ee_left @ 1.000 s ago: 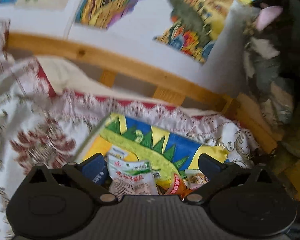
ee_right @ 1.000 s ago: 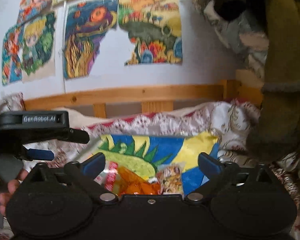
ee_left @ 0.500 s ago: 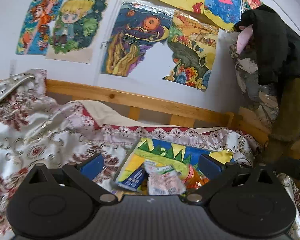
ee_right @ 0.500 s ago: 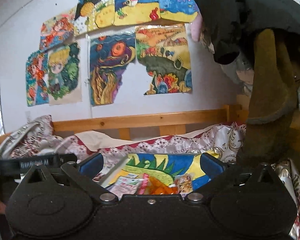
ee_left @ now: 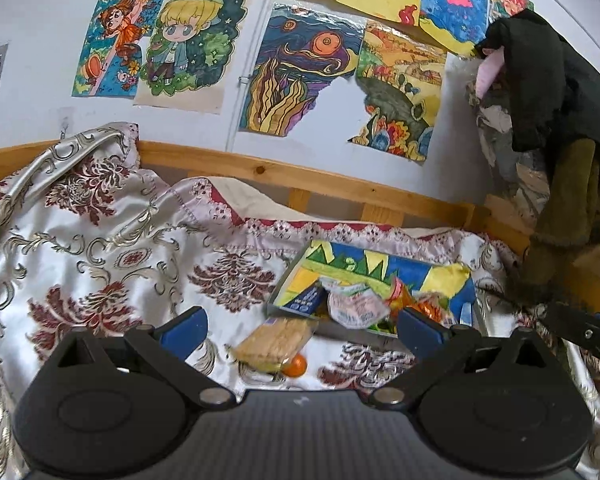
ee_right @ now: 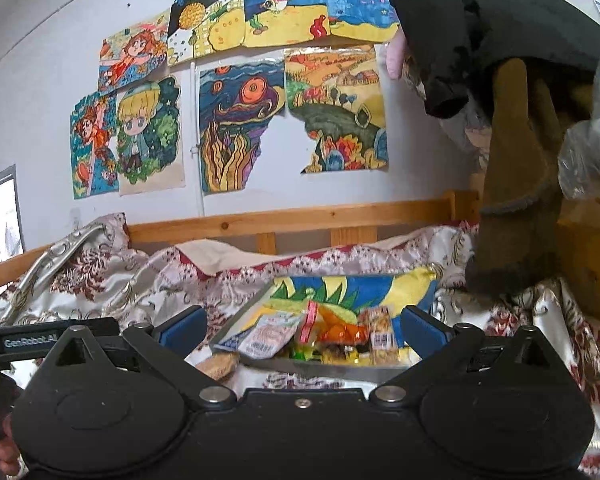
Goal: Organize snacks
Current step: 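Move both tools back above the rice-crispy bar and mandarin on the bed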
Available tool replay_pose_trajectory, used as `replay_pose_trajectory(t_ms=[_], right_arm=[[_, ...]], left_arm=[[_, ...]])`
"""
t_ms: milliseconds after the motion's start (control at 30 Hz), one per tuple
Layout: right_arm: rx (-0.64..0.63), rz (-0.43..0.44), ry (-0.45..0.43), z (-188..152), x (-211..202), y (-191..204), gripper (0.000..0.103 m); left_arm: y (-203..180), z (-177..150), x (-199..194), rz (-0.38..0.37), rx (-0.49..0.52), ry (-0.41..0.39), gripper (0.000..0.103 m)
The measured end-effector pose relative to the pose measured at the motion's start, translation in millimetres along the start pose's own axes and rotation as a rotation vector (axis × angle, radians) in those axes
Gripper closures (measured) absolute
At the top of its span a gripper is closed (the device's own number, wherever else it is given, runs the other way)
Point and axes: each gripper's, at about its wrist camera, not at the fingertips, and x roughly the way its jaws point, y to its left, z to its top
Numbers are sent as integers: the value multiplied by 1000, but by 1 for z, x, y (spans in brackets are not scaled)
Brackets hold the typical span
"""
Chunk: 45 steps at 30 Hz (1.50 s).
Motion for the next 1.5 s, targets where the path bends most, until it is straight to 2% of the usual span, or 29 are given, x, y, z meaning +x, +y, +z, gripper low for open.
replay_pose_trajectory(t_ms=[500,1067,1500], right_arm=[[-3,-13,79,-36,-19,4,1],[-27,13,185,-63,-5,14,1],[-10,6,225,-72,2,9,1]], left_arm=[[4,-33,-21,31,39,77,0],[9,-57,-5,69,54,196,0],[11,-62,5,96,51,240,0]])
